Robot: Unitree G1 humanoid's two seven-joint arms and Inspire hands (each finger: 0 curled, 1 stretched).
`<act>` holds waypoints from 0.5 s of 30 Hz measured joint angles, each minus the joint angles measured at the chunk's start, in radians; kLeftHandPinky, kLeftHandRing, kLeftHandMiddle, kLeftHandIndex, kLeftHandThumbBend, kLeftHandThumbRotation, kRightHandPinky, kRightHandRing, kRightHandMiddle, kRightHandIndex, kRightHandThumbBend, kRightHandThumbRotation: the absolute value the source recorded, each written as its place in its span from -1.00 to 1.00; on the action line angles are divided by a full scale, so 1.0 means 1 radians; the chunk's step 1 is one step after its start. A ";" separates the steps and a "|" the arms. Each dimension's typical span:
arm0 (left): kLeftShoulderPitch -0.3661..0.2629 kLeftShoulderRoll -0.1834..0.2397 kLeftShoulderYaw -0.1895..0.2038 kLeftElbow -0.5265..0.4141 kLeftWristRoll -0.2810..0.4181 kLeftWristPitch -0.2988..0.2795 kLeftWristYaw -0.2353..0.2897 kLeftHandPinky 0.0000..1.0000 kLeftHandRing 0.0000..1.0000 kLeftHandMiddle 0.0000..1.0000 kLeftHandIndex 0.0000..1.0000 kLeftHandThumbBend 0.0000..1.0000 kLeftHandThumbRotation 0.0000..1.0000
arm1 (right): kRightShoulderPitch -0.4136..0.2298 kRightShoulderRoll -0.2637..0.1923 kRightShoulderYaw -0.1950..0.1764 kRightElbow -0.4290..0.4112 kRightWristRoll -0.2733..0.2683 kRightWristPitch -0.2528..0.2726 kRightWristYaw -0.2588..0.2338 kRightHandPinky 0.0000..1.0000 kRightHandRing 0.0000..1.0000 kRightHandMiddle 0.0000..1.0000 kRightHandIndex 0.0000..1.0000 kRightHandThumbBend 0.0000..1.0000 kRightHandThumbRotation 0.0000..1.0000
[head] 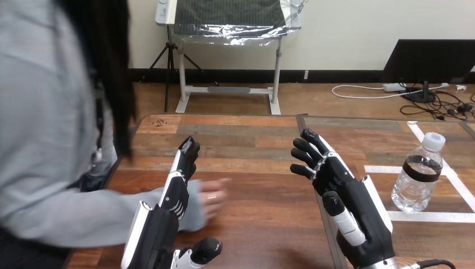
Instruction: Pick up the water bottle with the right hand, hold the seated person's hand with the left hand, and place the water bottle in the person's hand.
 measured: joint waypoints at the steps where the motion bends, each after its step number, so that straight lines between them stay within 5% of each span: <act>1: 0.000 0.000 0.000 0.000 -0.003 0.000 -0.001 1.00 1.00 1.00 1.00 1.00 0.55 | 0.000 0.000 0.000 0.000 0.000 -0.001 -0.001 0.66 0.79 0.82 0.86 1.00 0.64; 15: 0.000 -0.002 0.002 0.000 -0.028 0.002 -0.020 1.00 1.00 1.00 1.00 1.00 0.52 | 0.000 0.003 0.000 -0.010 -0.006 -0.006 -0.023 0.64 0.78 0.81 0.86 1.00 0.65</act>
